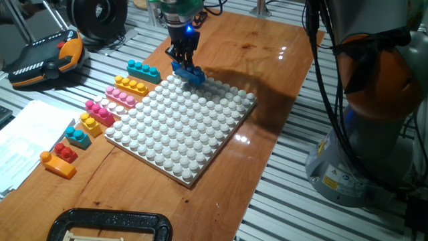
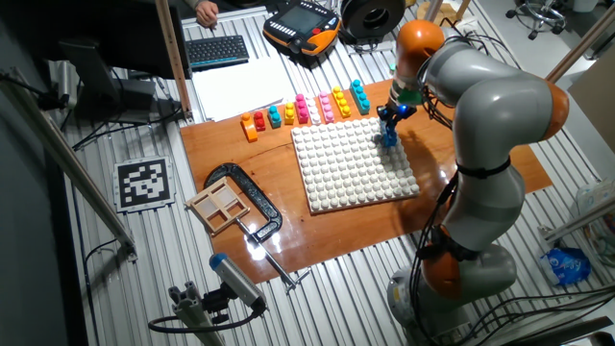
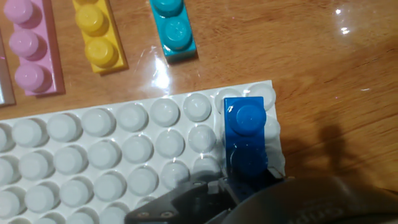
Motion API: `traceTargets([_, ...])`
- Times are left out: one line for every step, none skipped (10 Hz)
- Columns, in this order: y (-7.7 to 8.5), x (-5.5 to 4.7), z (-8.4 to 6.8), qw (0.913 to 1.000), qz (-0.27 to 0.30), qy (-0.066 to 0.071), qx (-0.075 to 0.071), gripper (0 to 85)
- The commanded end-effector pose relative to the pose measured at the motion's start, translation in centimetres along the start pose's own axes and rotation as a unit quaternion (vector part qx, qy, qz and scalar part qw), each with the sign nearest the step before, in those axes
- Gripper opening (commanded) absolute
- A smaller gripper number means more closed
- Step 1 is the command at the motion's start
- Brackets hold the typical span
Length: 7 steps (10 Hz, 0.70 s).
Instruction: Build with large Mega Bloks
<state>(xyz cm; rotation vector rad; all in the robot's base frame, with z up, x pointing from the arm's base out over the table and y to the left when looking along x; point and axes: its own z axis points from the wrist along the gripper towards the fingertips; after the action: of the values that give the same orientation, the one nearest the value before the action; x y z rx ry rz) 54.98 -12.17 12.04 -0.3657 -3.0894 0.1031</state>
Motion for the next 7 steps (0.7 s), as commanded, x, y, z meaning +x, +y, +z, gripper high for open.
traceTargets([-0.1, 0.9, 0.1, 1.0000, 0.000, 0.001, -0.005, 0.0])
traceTargets([0.2, 1.7, 0.2, 1.0000, 0.002, 0.002, -0.005, 0.0])
traceTargets([0.2, 2.0, 0.3, 1.0000, 0.003, 0.002, -0.005, 0.0])
traceTargets([0.1, 2.0, 0.5, 1.0000, 0.000, 0.002, -0.006, 0.0])
traceTargets([-0.1, 1.9, 0.7, 1.0000, -0.003, 0.001, -0.006, 0.0])
traceTargets([-0.3, 1.9, 0.8, 1.0000, -0.005, 0.001, -0.007, 0.0])
traceTargets([-0.3, 2.0, 0.9, 1.0000, -0.003, -0.001, -0.007, 0.0])
